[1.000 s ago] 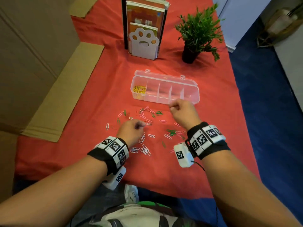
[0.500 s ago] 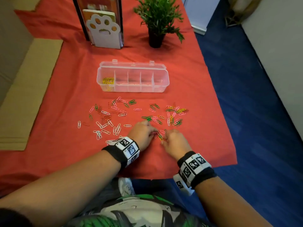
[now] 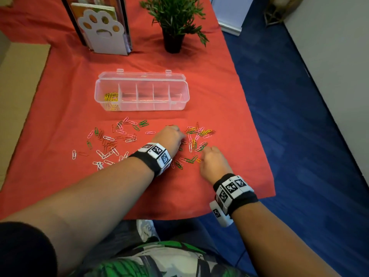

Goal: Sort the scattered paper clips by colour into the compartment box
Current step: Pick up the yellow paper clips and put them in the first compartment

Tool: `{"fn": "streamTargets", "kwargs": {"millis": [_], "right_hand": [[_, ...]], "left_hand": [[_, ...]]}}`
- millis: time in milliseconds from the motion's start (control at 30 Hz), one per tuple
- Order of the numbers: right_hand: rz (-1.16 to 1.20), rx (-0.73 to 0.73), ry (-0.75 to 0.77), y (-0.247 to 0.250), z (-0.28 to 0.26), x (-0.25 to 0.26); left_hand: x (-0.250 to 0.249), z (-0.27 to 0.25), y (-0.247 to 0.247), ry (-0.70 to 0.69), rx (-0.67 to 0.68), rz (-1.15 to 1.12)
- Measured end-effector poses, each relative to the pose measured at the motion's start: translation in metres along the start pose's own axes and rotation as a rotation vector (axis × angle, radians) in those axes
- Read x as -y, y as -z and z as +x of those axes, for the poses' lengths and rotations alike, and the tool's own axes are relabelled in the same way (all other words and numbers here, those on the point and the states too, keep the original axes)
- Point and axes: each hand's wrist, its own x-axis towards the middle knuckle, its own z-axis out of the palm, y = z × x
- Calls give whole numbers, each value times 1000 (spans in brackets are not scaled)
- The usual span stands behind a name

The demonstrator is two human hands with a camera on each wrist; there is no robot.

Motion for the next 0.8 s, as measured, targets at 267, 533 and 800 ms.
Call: {"fn": "streamTargets", "kwargs": {"millis": [267, 533, 800], "right_hand": [[-69, 55, 86, -2, 8, 11], [67, 59, 24, 8, 26, 5], [382, -160, -231, 34, 74, -22]], "left_hand": [[8, -5, -9, 76, -37, -61], [14, -19, 7, 338, -189, -456], [35, -34, 12, 544, -301, -361]]}}
